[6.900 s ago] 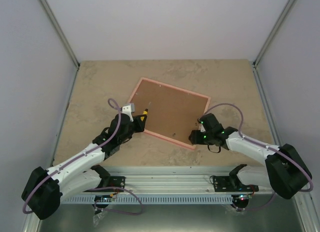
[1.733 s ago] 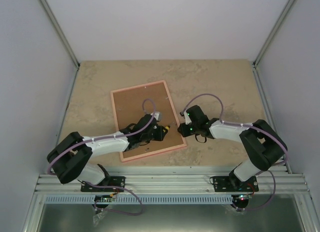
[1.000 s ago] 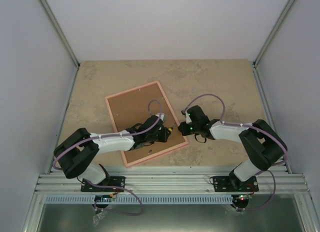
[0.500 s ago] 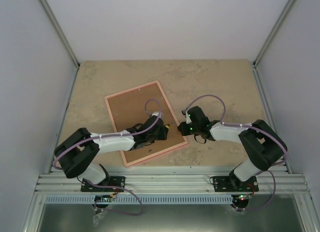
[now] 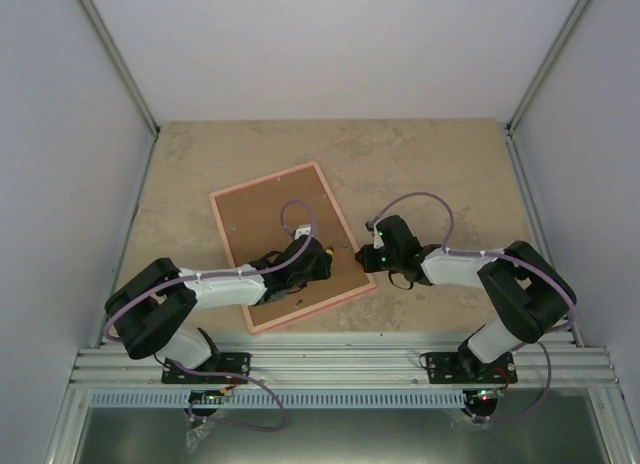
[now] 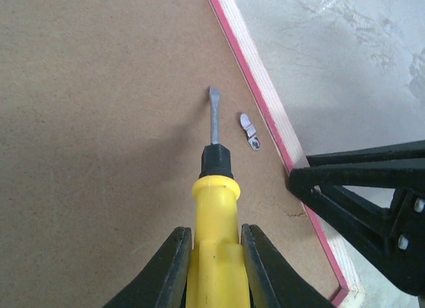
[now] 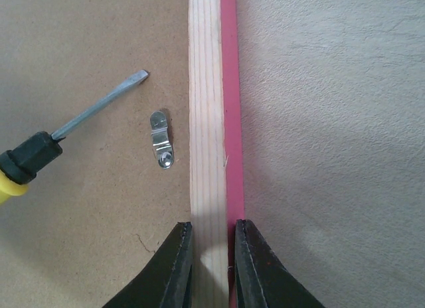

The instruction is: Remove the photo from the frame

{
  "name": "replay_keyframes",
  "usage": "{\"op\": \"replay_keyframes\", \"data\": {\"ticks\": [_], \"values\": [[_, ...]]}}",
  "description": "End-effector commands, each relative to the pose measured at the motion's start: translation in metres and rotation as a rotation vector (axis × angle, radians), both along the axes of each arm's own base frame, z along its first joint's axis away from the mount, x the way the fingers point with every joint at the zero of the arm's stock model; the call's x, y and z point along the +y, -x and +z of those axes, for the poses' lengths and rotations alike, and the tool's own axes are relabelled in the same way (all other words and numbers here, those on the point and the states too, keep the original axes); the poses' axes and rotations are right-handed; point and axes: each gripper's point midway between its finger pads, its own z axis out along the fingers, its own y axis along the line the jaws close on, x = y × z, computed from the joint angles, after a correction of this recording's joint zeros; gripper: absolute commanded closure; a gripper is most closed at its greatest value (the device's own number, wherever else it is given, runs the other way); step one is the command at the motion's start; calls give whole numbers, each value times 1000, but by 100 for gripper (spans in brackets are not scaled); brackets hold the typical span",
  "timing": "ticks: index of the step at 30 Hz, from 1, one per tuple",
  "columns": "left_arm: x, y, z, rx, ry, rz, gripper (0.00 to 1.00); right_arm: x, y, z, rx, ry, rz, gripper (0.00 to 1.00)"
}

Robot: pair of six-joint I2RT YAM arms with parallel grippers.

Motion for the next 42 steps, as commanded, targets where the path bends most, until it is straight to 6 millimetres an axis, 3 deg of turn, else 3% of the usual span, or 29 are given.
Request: {"op": "replay_keyframes", "data": {"ticks": [1,19,24,30,42], "values": [[3,-6,5,-15,47,68,100,-5,14,-13,66,5,-19,100],[18,-24,26,-75,134,233,100,-9,14,-9,45,-18,-59,99],[14,-25,33,-82,167,224,100,-7,17,-9,51,-32,-48,99],[-1,-10,42,-67,213,98,100,-3,16,-2,36,-44,-32,99],[44,-12,52,-100,174,136,100,-39,17,-5,45,57,-154,100]]}}
